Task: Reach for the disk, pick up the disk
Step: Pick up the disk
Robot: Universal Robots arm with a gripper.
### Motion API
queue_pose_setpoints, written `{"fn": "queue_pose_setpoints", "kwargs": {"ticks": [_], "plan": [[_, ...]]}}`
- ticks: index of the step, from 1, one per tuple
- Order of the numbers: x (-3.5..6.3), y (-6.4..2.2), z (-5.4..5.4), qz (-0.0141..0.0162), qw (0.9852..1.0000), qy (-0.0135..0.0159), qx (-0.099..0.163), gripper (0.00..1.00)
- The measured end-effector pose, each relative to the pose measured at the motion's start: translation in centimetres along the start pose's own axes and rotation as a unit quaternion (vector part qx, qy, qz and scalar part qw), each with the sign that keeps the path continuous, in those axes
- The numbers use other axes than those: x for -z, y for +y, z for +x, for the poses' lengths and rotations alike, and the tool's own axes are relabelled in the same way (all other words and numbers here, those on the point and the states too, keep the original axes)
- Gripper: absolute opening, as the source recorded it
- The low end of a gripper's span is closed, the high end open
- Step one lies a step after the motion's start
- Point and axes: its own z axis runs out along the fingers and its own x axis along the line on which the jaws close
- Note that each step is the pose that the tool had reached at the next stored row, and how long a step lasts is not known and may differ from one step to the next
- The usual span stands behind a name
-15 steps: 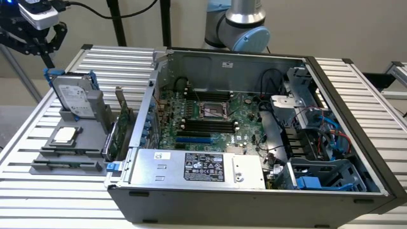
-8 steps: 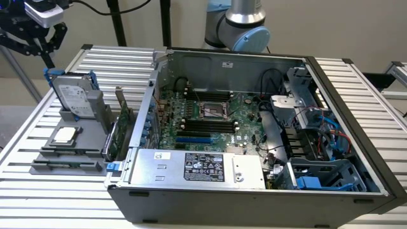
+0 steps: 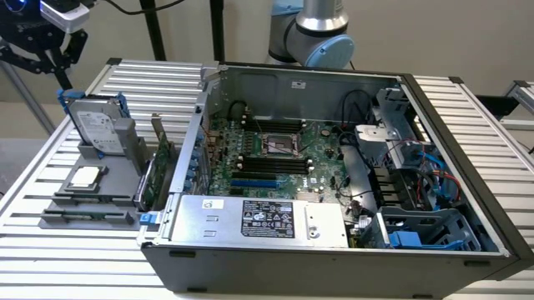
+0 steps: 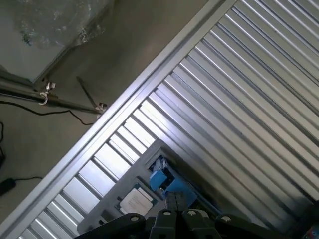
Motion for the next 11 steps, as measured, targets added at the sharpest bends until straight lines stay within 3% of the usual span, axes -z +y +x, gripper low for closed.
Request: {"fn": "queue_pose_setpoints", "kwargs": {"ticks": [5, 11], "plan": [[0.0, 0.0, 0.0, 0.0, 0.999, 0.0014, 0.046, 0.11], [0.0, 0.0, 0.0, 0.0001, 0.995, 0.0031, 0.1, 0.11]]}}
